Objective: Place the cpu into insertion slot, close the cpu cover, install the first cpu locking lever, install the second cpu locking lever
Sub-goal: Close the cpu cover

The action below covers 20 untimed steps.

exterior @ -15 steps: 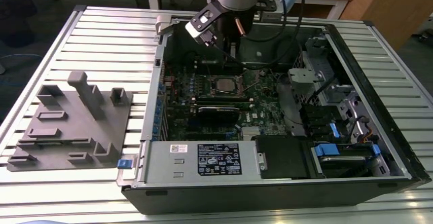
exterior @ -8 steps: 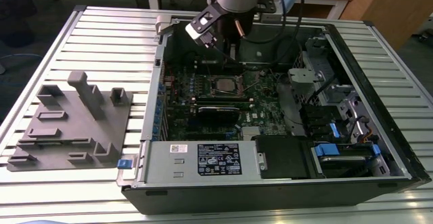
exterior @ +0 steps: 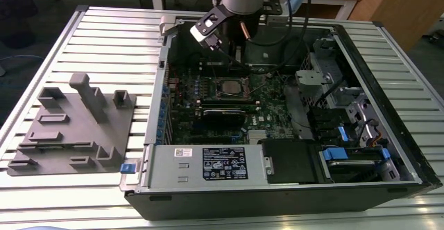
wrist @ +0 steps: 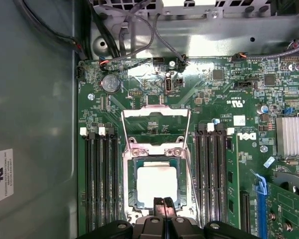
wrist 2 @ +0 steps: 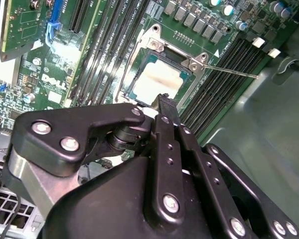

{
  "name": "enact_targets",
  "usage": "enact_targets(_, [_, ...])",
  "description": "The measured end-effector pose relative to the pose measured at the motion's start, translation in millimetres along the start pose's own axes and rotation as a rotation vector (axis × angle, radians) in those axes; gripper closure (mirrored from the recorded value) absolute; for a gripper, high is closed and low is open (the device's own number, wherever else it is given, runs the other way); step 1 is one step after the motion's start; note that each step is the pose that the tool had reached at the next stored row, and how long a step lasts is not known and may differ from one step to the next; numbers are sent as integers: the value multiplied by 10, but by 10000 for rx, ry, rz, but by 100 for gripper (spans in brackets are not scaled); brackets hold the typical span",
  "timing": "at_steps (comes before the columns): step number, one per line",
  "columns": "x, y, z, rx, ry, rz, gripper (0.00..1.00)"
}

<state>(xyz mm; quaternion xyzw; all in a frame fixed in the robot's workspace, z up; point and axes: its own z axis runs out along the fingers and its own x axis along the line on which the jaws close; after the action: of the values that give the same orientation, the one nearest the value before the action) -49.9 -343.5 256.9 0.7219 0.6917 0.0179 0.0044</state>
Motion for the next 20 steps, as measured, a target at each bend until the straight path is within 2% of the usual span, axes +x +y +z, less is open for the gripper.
enact_targets(20, [1,-1,32,0,1,1,89])
